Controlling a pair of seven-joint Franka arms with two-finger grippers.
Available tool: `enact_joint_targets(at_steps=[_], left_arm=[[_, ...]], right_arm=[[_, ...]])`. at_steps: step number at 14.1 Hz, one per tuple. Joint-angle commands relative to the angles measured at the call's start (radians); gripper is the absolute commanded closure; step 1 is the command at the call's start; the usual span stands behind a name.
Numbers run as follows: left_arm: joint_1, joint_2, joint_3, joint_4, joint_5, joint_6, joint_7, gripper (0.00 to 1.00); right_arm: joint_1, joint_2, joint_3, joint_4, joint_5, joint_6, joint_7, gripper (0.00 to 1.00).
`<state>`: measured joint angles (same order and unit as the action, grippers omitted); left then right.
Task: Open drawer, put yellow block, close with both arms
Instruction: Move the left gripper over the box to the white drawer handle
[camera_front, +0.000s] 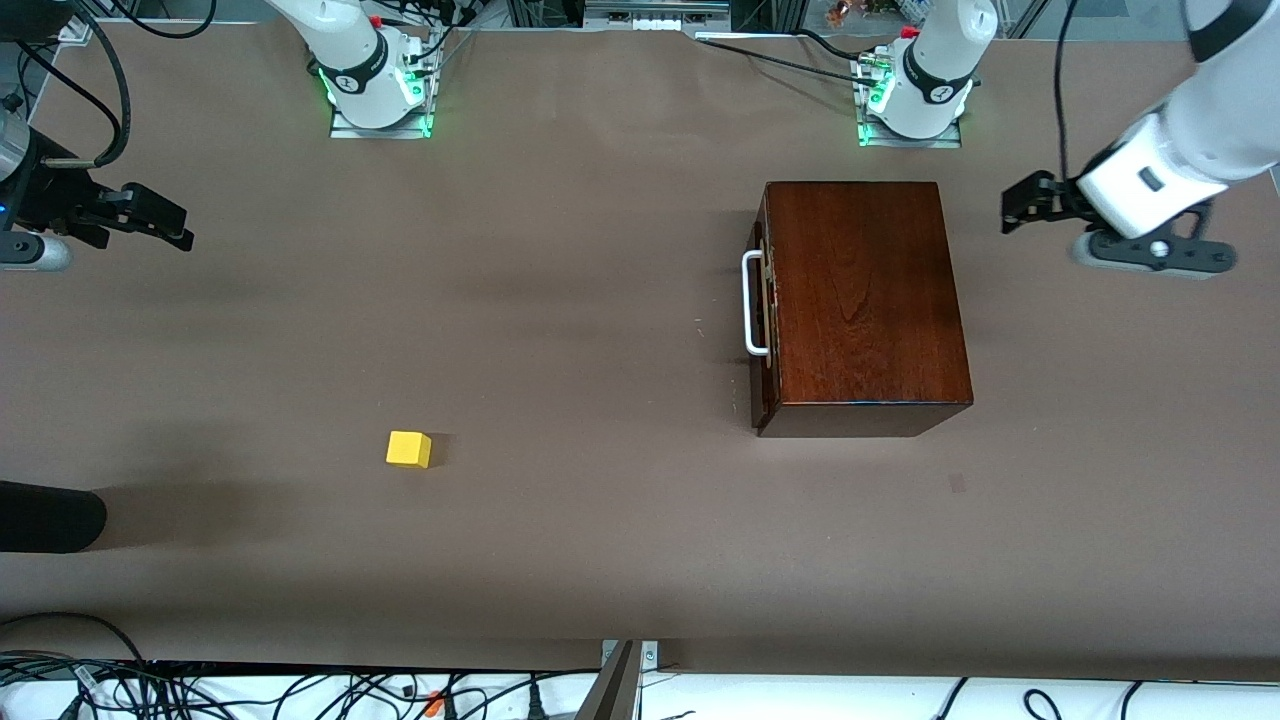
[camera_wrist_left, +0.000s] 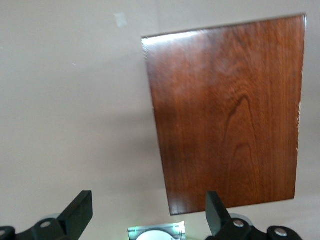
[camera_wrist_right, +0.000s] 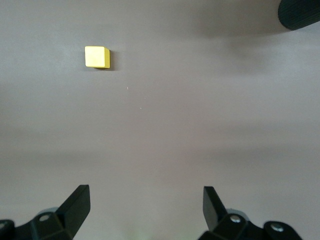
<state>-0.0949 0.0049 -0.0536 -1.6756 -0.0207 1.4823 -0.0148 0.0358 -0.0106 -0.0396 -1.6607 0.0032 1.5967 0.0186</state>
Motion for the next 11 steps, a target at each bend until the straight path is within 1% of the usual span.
enact_joint_targets(at_steps=[1,2,4,5,7,10,11], left_arm=[[-0.012,0.085,-0.057,0.042,0.007,-0.005,-0.011,0.0],[-0.023,0.114,-0.104,0.063,0.008,0.021,-0.046,0.0],[-0.035,0.188,-0.191,0.105,0.022,0.039,-0.189,0.0],[-0.058,0.234,-0.215,0.146,0.022,0.041,-0.238,0.0],[-0.15,0.335,-0.216,0.233,0.037,0.039,-0.299,0.0],[-0.288,0.467,-0.216,0.331,0.128,0.042,-0.43,0.0],[-0.336,0.498,-0.21,0.353,0.152,0.05,-0.477,0.0]], right_arm=[[-0.016,0.0,0.014,0.002,0.001,0.002,-0.015,0.0],[-0.016,-0.002,0.014,0.002,0.001,0.0,-0.015,0.0],[-0.016,-0.002,0.014,0.002,0.001,0.0,-0.015,0.0],[-0.016,-0.002,0.014,0.002,0.001,0.002,-0.015,0.0],[-0.016,-0.002,0.012,0.002,0.001,0.002,-0.015,0.0],[-0.016,-0.002,0.014,0.002,0.001,0.0,-0.015,0.0],[-0.016,-0.002,0.014,0.002,0.001,0.0,-0.015,0.0]])
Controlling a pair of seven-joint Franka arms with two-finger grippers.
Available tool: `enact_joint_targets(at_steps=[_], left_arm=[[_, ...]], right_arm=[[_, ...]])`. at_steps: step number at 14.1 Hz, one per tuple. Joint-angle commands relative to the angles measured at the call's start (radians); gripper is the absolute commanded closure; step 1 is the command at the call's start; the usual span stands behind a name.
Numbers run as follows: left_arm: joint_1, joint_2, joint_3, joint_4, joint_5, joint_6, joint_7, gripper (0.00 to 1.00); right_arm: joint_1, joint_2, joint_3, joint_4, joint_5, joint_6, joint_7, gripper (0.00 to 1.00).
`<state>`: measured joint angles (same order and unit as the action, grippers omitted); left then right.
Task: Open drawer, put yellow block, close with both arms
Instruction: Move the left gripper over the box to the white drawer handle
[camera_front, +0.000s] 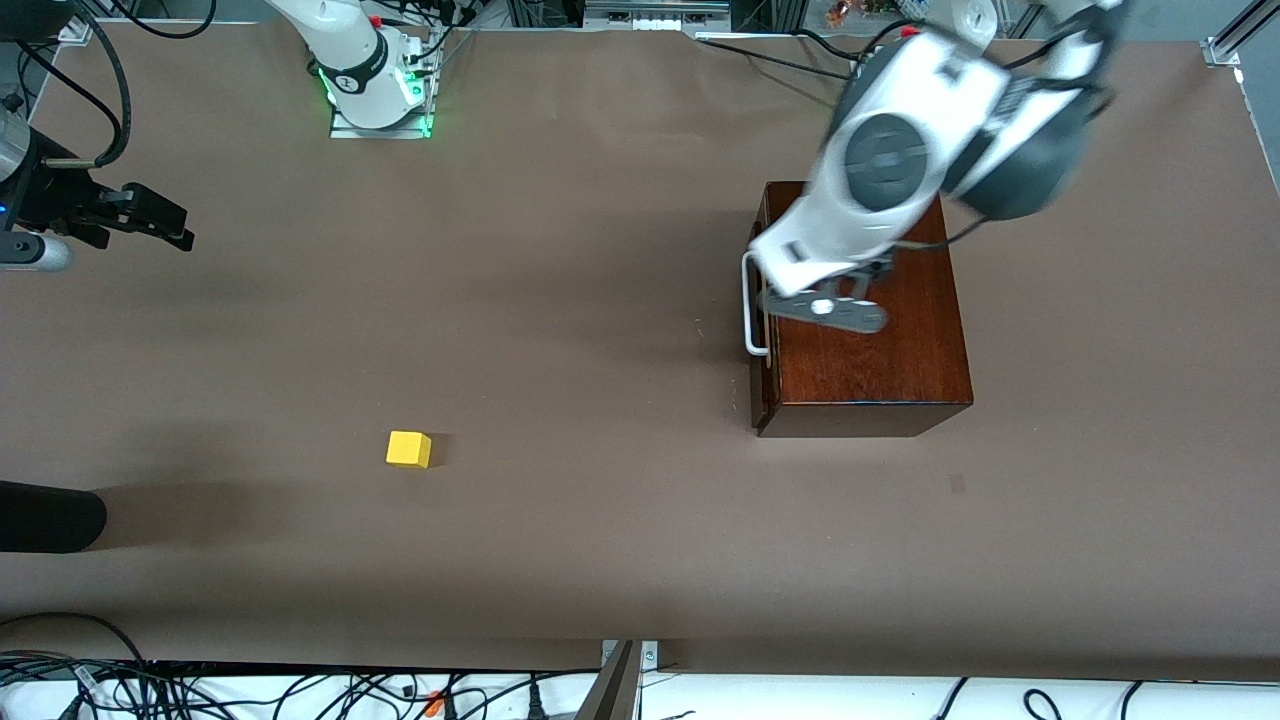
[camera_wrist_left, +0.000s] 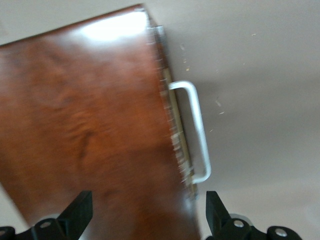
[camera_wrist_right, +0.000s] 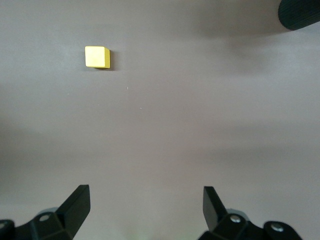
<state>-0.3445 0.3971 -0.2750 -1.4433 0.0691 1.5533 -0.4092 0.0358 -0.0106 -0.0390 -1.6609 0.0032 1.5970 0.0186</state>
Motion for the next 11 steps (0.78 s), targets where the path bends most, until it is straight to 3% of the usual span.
enact_joint_targets(at_steps=[1,11], left_arm=[[-0.126,0.121,0.014,0.127,0.093,-0.003,-0.127,0.0],[-0.225,0.23,0.014,0.07,0.267,0.136,-0.369,0.0]], right_arm=[[-0.016,0.0,0.013,0.003,0.001,0.0,-0.015,0.0],[-0.016,-0.002,0.013,0.003,0.001,-0.002,-0.015,0.0]])
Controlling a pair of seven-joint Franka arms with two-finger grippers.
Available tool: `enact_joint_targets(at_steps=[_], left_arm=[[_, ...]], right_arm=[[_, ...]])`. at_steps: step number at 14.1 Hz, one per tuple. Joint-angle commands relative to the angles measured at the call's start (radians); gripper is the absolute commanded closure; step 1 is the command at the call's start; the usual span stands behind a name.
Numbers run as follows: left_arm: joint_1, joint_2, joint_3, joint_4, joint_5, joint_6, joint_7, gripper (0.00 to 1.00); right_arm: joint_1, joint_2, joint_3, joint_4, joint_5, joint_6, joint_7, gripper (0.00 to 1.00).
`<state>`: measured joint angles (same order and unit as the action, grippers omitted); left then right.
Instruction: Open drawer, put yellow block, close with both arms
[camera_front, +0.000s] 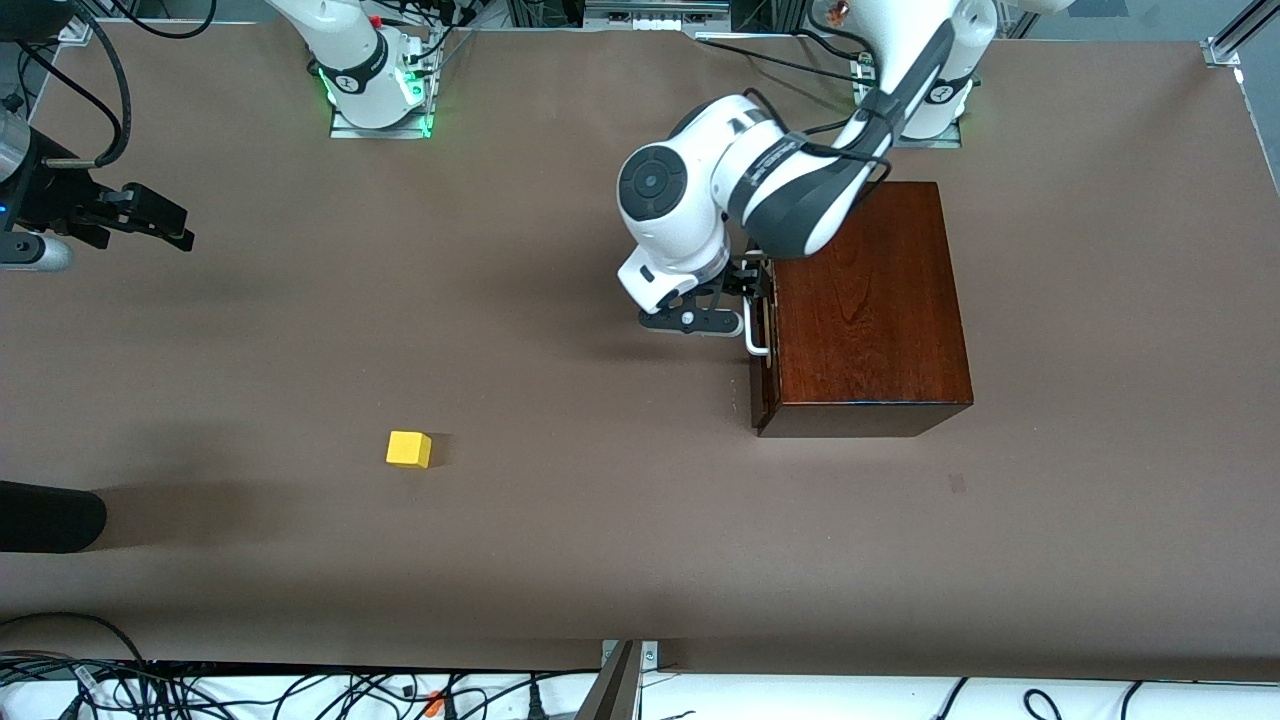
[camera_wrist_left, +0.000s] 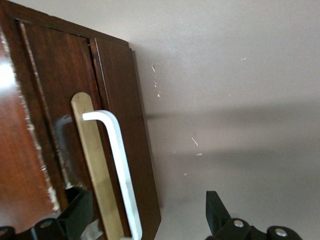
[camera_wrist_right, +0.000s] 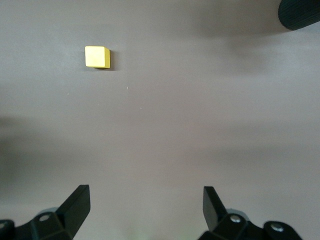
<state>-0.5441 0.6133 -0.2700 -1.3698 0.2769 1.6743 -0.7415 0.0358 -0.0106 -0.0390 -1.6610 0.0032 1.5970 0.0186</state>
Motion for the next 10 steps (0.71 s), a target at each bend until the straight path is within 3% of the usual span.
enact_joint_targets(at_steps=[1,10], left_arm=[[-0.025,0.023,0.009,-0.005,0.074,0.018,-0.038,0.0],[-0.022,0.033,0.009,-0.08,0.079,0.022,-0.085,0.0]], right_arm=[[-0.016,-0.002,0.013,0.003,0.001,0.0,-0.015,0.0],[-0.016,0.0,0.013,0.003,0.001,0.0,-0.015,0.0]])
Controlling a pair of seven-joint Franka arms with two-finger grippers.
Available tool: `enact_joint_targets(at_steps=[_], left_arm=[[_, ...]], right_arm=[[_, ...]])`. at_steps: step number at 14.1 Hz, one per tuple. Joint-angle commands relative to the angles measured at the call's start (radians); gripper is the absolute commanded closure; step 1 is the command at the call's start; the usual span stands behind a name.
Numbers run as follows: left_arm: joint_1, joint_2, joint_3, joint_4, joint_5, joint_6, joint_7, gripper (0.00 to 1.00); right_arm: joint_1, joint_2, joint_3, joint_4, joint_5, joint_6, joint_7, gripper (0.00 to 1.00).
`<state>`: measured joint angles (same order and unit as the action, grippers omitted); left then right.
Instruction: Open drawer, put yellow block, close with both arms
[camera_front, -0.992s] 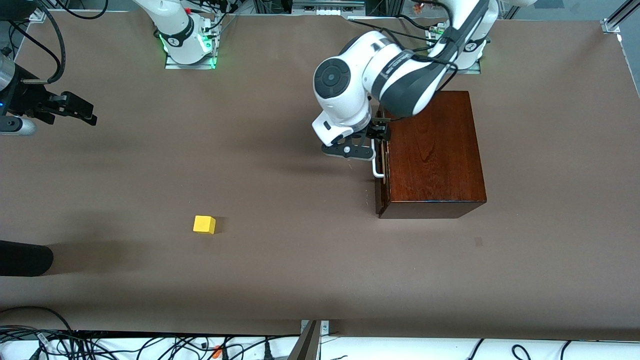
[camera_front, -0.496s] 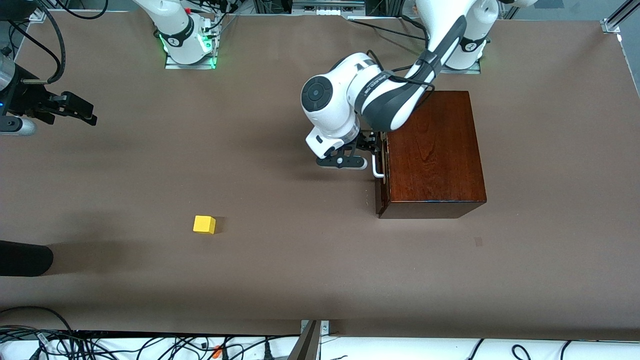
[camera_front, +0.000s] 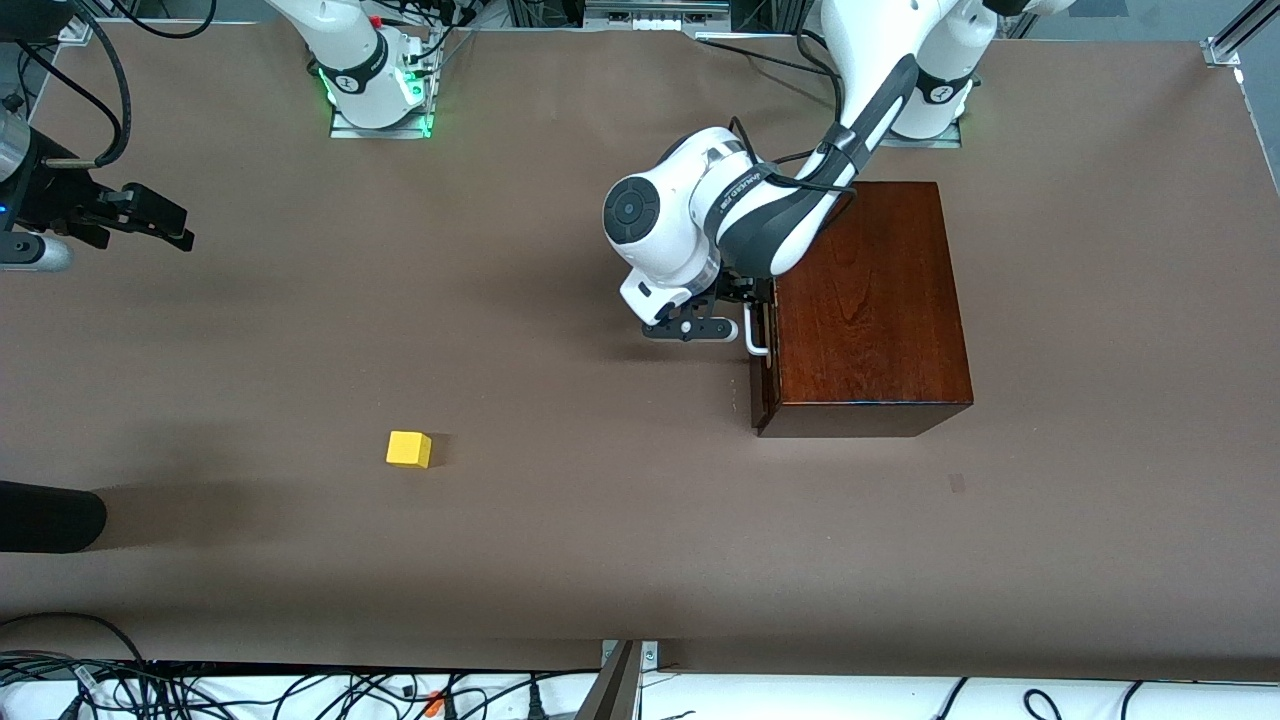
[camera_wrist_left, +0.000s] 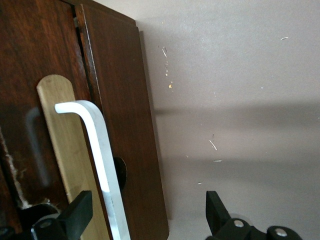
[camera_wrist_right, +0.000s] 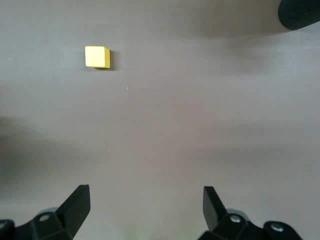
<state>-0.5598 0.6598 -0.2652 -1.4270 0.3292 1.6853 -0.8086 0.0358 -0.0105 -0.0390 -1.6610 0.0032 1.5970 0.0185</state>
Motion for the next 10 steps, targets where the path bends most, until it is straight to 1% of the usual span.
enact_joint_targets(at_steps=[1,3,6,10], left_arm=[[-0.006,-0.019,0.004,-0.038,0.027,0.011,-0.021,0.0],[-0.005,-0.019,0.004,-0.049,0.028,0.014,-0.023,0.0],[-0.005,-0.017,0.004,-0.081,0.027,0.068,-0.046,0.0],[0.0,-0.011,0.008,-0.096,0.027,0.112,-0.047,0.0]], right_arm=[[-0.016,-0.002,0.013,0.003,0.001,0.0,-0.015,0.0],[-0.016,0.0,0.013,0.003,0.001,0.0,-0.015,0.0],[-0.016,0.0,0.013,0.003,0.001,0.0,-0.015,0.0],[-0.016,0.0,0.013,0.003,0.001,0.0,-0.015,0.0]])
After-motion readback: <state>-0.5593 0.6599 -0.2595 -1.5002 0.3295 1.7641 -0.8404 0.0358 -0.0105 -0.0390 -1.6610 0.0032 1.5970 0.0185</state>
